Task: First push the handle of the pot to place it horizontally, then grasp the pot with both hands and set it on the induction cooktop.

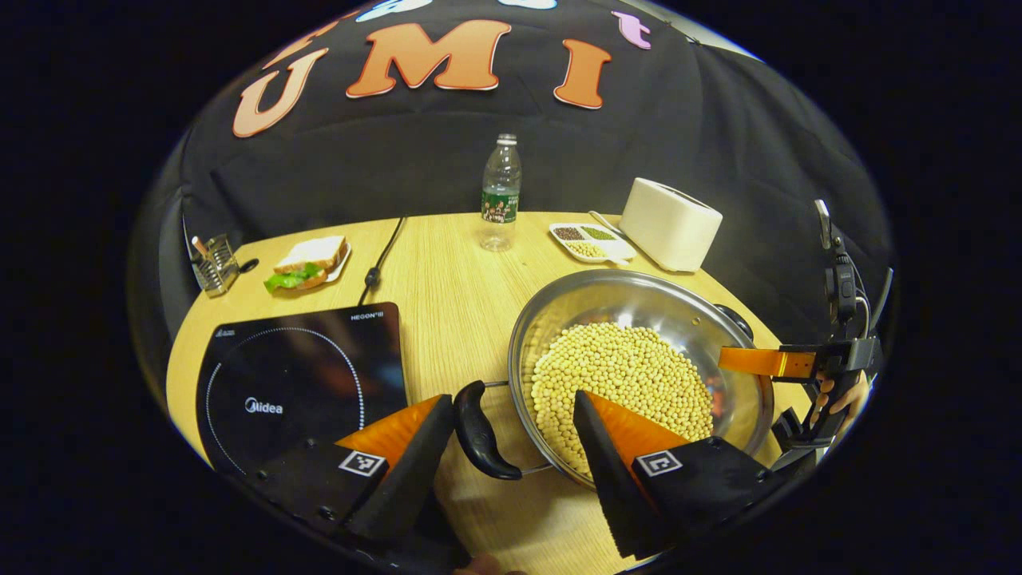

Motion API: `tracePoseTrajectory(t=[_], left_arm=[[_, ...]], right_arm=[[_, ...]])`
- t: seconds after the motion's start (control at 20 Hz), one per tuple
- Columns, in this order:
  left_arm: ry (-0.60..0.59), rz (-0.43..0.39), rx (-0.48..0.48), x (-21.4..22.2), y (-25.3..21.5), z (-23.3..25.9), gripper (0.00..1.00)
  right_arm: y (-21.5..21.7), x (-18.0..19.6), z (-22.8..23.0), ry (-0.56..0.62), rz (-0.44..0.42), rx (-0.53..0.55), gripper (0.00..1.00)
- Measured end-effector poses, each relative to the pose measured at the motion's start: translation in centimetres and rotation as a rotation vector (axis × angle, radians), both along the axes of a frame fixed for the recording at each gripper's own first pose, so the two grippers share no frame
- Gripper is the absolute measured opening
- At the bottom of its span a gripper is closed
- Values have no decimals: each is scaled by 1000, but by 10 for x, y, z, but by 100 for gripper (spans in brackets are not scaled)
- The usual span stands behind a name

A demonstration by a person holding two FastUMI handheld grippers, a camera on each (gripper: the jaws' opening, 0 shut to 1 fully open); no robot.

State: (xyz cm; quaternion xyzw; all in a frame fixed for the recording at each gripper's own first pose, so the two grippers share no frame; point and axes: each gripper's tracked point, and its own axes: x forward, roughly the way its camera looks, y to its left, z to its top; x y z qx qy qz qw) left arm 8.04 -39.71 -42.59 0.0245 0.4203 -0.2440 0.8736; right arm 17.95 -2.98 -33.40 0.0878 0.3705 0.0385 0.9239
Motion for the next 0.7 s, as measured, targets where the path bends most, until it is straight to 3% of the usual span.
tracePoseTrajectory(t=[0.1,0.2,0.4,0.55,0.7], left_arm=[[0,2,-3,2,-3,-4,98],[-3,-4,2,7,-6,-6,98],[8,32,-11,21,-3,-11,98],[-4,51,9,33,3,-17,98],[31,47,-11,33,-3,-24,98]], right_arm=[[-5,4,2,1,-8,21,31],[0,4,5,26,-17,84,54],[-20,14,10,-5,-62,30,84],[-28,26,19,-31,-69,-7,95],[-17,42,12,-22,-47,-9,95]])
